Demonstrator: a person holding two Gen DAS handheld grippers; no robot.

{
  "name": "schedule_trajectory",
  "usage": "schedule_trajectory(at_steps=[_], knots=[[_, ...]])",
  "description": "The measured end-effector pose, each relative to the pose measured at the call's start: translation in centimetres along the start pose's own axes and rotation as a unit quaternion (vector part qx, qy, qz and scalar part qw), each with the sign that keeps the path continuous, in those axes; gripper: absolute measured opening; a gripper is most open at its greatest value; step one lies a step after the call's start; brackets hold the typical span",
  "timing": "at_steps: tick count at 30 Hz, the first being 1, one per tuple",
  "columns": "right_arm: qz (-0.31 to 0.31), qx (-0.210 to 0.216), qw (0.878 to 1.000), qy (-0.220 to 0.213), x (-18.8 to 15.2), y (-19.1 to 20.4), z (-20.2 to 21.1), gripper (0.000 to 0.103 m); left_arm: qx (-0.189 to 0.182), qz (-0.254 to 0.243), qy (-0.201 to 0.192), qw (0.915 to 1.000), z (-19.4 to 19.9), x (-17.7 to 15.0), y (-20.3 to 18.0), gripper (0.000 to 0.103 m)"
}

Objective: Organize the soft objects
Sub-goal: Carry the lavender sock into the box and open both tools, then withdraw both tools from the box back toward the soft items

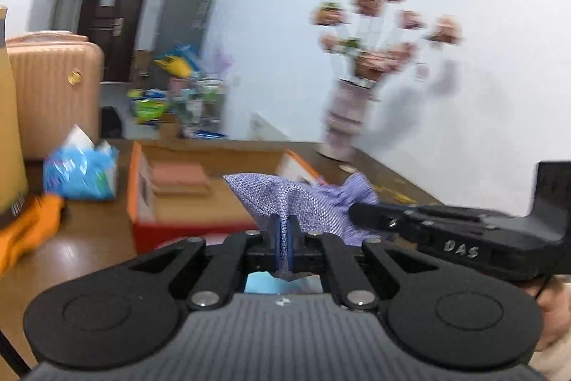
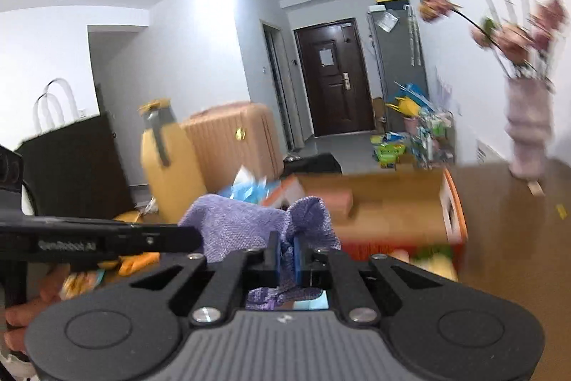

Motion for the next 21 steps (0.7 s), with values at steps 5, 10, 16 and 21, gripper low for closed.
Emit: schedule_trajectory(at_steps=[5, 10, 16, 21], knots=[[0.017, -0.014, 0.996, 0.086, 3.9, -3.5, -13.8, 0.007, 0.065, -0.003, 0.061, 0.996, -11.4, 5.8, 4.6, 0.004], [-0.006, -0.039, 0.983, 0.179, 2.1, -5.5, -24.6, 0.007, 0.151, 0.004, 0.117, 0.9816, -20.9, 6.3, 9.0, 0.005], [0.009, -0.028, 0.979, 0.201, 1.4, -5.2, -27.0, 0.024, 0.17, -0.028, 0.109, 0.9789, -21.8, 5.9, 10.0, 0.019], [0.016, -0.037, 0.983, 0.181, 2.7, -6.2, -24.3, 0.028, 0.174, -0.046, 0.089, 0.9797, -19.5, 7.3, 9.0, 0.03]])
Point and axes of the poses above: each gripper's, at about its wrist camera, not at the fingertips, and z roughly against the way its jaws point, y to its left, x to its top, the point moved 1 cm from there along -z, roughly the way its jaws point, and after that the axes turned 12 degrees about z, right-handed, at the moved point
